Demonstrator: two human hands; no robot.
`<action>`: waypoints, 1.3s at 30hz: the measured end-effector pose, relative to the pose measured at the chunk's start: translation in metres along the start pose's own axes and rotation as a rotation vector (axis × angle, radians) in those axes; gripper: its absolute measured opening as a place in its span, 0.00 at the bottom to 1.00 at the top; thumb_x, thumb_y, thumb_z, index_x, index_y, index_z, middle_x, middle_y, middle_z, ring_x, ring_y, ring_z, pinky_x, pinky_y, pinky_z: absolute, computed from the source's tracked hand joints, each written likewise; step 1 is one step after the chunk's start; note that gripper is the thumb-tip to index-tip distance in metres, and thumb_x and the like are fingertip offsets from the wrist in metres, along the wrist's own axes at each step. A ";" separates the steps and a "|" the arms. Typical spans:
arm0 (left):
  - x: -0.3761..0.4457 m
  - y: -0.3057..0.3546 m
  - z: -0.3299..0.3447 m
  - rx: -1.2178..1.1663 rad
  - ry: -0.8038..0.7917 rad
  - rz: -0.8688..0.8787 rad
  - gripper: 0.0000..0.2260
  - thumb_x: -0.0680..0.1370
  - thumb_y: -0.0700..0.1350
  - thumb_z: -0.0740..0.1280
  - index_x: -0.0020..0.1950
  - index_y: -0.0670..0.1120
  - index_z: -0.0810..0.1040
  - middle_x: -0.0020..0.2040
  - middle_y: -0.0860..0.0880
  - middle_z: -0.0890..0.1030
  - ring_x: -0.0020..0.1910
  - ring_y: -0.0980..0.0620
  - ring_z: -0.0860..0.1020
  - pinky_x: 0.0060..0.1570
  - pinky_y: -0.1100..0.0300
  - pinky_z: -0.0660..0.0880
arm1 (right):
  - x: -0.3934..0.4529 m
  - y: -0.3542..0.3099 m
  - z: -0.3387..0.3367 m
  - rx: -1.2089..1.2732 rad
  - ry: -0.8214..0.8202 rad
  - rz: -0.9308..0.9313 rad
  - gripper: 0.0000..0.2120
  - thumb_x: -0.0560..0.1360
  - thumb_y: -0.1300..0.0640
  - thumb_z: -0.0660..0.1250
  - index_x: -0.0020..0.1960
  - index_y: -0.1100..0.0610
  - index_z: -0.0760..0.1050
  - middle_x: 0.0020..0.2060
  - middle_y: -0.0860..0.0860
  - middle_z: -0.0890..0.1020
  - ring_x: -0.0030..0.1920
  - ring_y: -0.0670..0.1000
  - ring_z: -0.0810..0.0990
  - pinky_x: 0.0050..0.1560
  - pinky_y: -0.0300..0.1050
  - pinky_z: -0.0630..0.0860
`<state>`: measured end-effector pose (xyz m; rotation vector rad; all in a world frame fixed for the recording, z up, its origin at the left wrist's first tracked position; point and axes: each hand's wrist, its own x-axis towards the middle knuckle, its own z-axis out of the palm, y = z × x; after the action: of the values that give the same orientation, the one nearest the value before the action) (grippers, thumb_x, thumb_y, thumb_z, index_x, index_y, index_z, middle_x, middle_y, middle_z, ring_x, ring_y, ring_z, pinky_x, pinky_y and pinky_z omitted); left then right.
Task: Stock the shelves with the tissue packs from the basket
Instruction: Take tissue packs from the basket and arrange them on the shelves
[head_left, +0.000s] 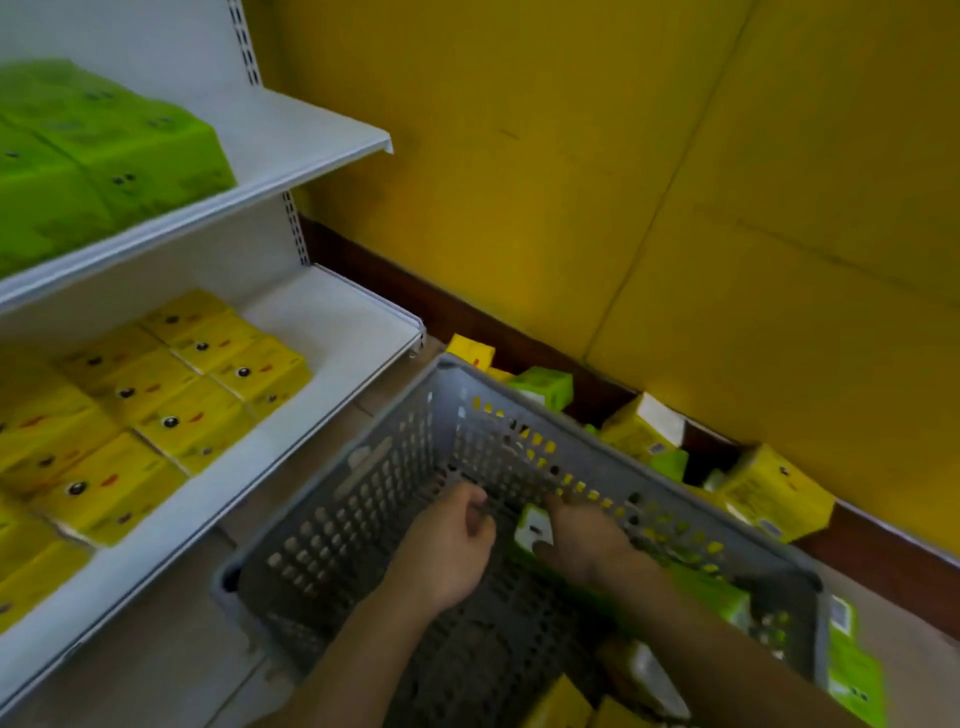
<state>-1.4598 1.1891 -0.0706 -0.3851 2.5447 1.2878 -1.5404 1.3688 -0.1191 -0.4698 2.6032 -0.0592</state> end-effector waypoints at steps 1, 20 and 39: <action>-0.001 -0.003 0.006 -0.008 -0.017 -0.020 0.13 0.80 0.48 0.64 0.65 0.49 0.73 0.53 0.53 0.80 0.56 0.52 0.78 0.54 0.63 0.70 | 0.004 0.002 0.012 -0.040 -0.018 0.024 0.31 0.78 0.48 0.63 0.75 0.60 0.58 0.68 0.62 0.70 0.65 0.63 0.71 0.60 0.53 0.71; -0.020 -0.004 -0.010 -0.918 0.062 -0.321 0.13 0.78 0.51 0.68 0.60 0.50 0.72 0.56 0.46 0.83 0.47 0.46 0.85 0.40 0.52 0.82 | -0.047 -0.035 0.016 0.210 0.917 -0.711 0.14 0.73 0.59 0.67 0.58 0.56 0.71 0.65 0.60 0.71 0.70 0.62 0.69 0.70 0.53 0.64; -0.117 0.034 -0.249 -0.591 0.390 0.058 0.15 0.77 0.41 0.68 0.62 0.52 0.80 0.56 0.53 0.84 0.57 0.54 0.82 0.59 0.59 0.76 | -0.062 -0.204 -0.197 1.019 0.013 -0.781 0.16 0.77 0.47 0.66 0.64 0.39 0.73 0.52 0.34 0.82 0.52 0.36 0.80 0.49 0.36 0.78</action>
<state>-1.3911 1.0201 0.1379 -0.7436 2.4182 2.1685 -1.5180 1.1892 0.1079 -0.9965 1.8716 -1.5160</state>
